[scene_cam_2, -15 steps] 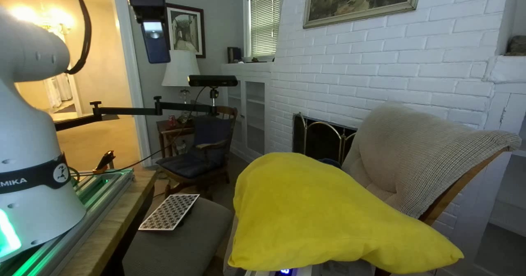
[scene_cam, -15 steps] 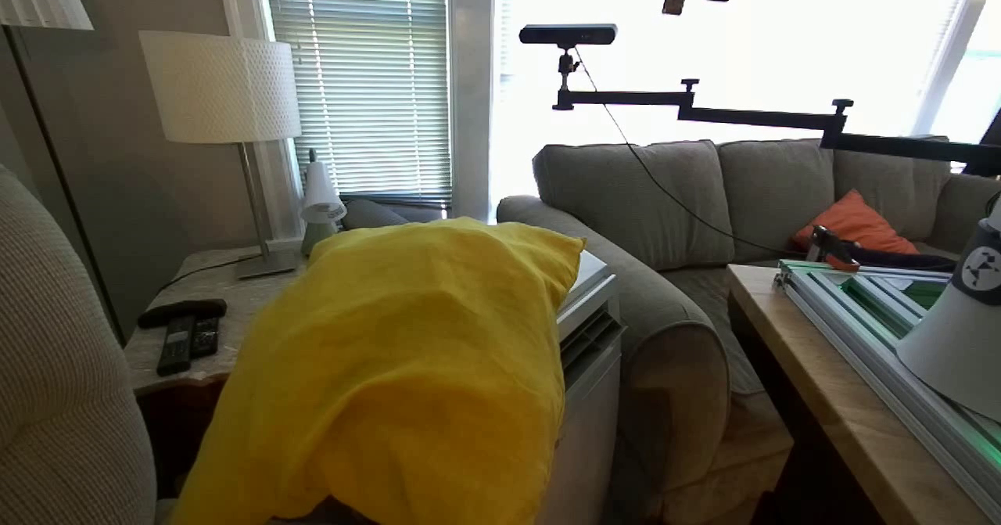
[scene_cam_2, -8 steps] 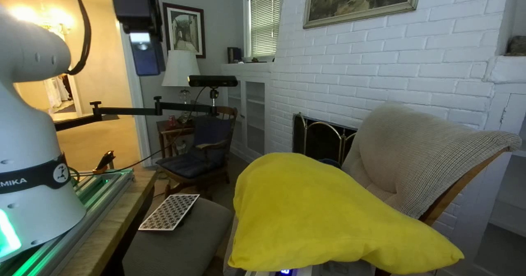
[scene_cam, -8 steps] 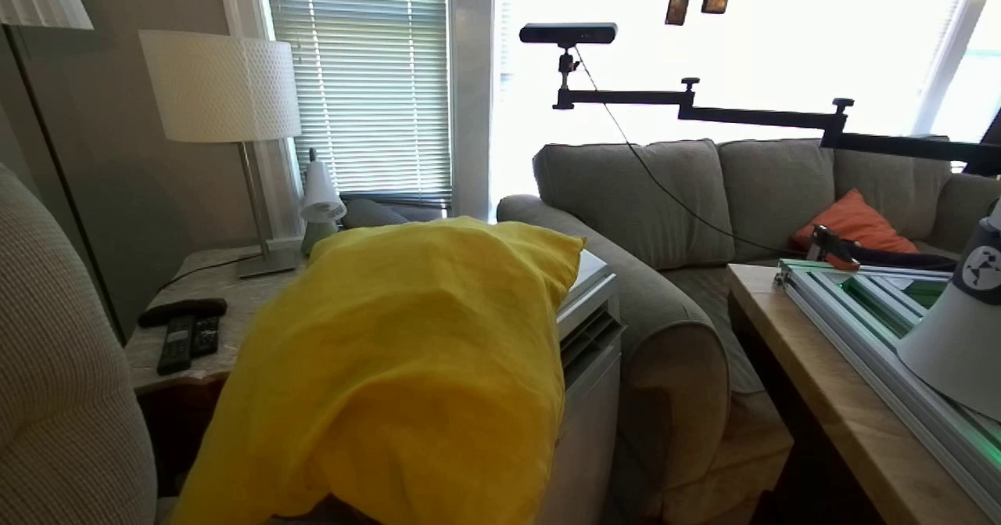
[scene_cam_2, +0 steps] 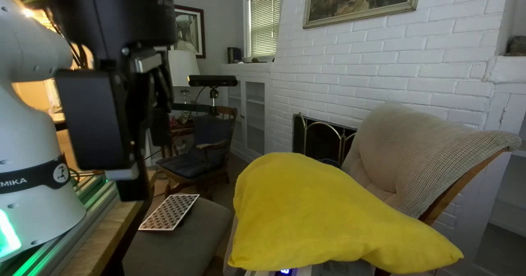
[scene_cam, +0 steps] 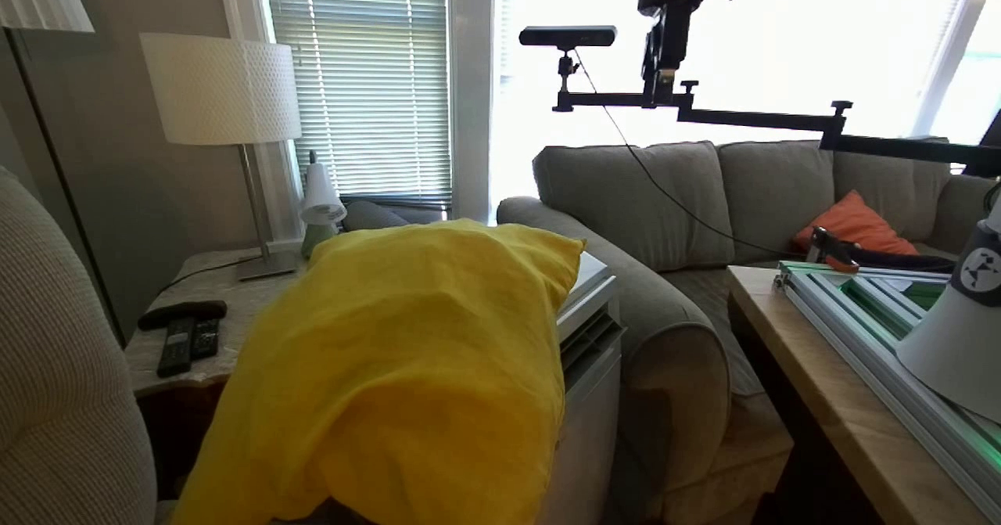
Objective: Put the yellow pillow on the grey chair.
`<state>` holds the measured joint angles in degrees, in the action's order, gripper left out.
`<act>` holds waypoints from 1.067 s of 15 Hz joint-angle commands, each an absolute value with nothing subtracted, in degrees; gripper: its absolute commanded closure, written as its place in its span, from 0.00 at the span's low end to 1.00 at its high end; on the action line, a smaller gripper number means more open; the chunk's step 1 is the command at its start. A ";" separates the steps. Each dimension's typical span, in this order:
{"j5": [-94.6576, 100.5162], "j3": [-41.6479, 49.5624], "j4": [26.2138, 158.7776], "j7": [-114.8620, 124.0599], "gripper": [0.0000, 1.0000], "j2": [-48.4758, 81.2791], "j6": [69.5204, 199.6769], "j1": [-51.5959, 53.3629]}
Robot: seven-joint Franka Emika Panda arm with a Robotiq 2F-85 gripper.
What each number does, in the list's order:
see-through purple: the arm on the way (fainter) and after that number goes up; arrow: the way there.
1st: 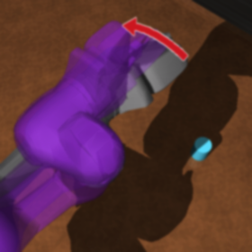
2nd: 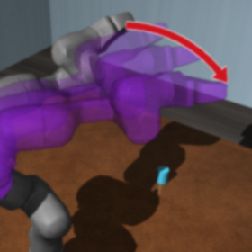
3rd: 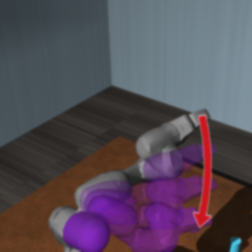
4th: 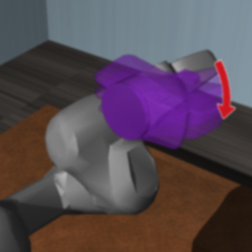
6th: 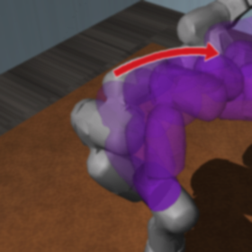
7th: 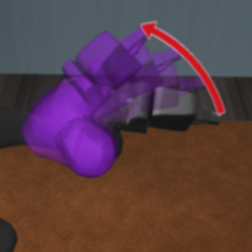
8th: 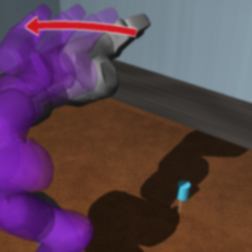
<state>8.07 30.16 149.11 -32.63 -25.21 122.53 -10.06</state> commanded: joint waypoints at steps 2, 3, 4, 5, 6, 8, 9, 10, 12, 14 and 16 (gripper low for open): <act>2.81 28.31 143.52 -37.16 0.00 -15.77 125.11 -9.46; 4.41 27.27 146.45 -35.93 0.00 -19.63 124.63 -11.61; 4.05 26.71 145.63 -35.91 0.00 -18.30 124.83 -11.53; 3.88 26.29 145.01 -35.87 0.00 -17.31 124.84 -11.49; 3.88 26.06 144.62 -35.84 0.00 -16.64 124.84 -11.48; 2.92 26.69 145.34 -36.97 0.00 -17.16 125.24 -11.60; 2.58 27.10 145.88 -37.59 0.00 -16.57 126.72 -11.86; 2.35 27.15 146.07 -37.80 0.00 -15.80 128.04 -12.02; 0.37 27.71 146.28 -40.57 0.00 -13.17 133.86 -11.08; -3.09 27.70 146.37 -44.37 0.00 -10.69 140.13 -9.96; -8.19 27.47 146.25 -49.02 0.00 -8.32 144.88 -8.81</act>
